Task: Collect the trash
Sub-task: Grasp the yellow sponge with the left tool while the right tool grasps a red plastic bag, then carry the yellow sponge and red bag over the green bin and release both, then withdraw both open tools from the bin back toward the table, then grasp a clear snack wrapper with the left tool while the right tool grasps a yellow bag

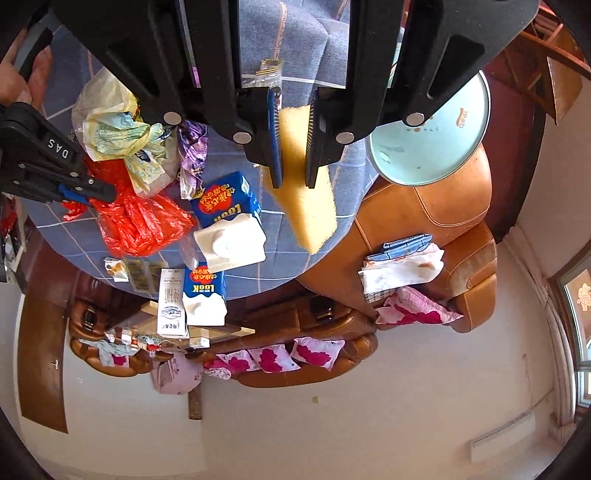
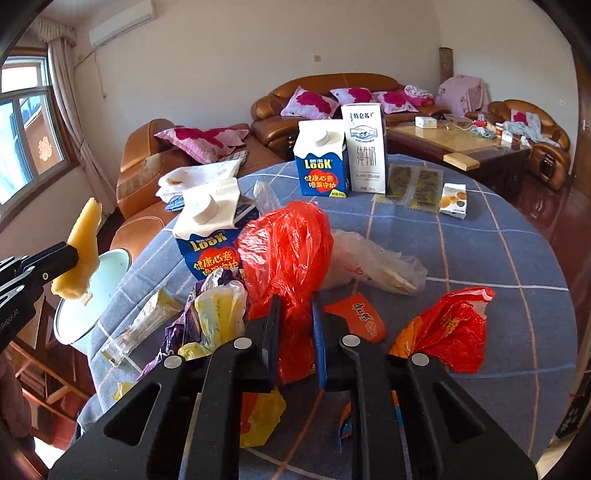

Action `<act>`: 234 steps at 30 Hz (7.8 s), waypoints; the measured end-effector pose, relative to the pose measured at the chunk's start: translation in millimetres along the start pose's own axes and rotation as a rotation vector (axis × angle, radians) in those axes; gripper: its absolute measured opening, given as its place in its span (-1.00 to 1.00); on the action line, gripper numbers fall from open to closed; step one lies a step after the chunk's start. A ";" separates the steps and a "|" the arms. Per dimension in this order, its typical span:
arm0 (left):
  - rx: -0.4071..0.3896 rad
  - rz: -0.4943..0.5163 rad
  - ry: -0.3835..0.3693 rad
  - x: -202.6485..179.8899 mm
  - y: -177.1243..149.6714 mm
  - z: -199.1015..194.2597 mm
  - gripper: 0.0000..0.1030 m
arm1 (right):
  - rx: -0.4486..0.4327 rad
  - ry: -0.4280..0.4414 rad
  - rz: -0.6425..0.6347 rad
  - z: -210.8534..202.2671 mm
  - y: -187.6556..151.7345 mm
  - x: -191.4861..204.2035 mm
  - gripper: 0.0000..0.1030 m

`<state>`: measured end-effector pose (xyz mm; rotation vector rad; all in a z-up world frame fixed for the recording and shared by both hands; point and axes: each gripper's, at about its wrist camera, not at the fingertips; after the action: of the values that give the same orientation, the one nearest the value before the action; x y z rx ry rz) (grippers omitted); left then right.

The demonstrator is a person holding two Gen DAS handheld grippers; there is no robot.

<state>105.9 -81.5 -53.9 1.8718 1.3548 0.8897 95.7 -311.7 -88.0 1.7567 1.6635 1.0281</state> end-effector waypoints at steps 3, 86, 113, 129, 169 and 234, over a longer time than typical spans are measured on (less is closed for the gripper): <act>-0.019 -0.007 0.024 8.9 1.9 -7.3 -0.76 | -0.065 -0.037 -0.015 -18.7 6.5 2.5 -0.76; 0.117 -0.058 0.484 144.9 -25.1 -5.3 -0.75 | -0.187 0.305 -0.497 47.0 43.2 223.7 -0.77; 0.155 -0.053 0.476 152.1 -32.5 14.9 -0.74 | -0.134 0.345 -0.547 64.1 35.0 232.8 -0.76; 0.161 -0.058 0.461 154.3 -40.2 20.9 -0.67 | -0.116 0.359 -0.551 72.8 32.7 239.3 -0.70; 0.157 -0.066 0.487 160.0 -51.1 23.3 0.39 | -0.123 0.311 -0.516 83.0 23.2 236.3 0.05; 0.120 0.108 0.184 10.5 -65.8 10.3 0.88 | -0.050 -0.057 -0.118 -30.2 -32.4 51.1 0.03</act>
<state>82.9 -56.1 -111.9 2.0106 1.4550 1.0789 50.3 -261.6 -86.9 1.6201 1.6705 0.9499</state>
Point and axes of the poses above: each gripper's, at about its wrist camera, not at the fingertips, and z roughly the way its jaws point, x to its left, y to its top, and after that the axes turned 2 degrees about -x, right-handed
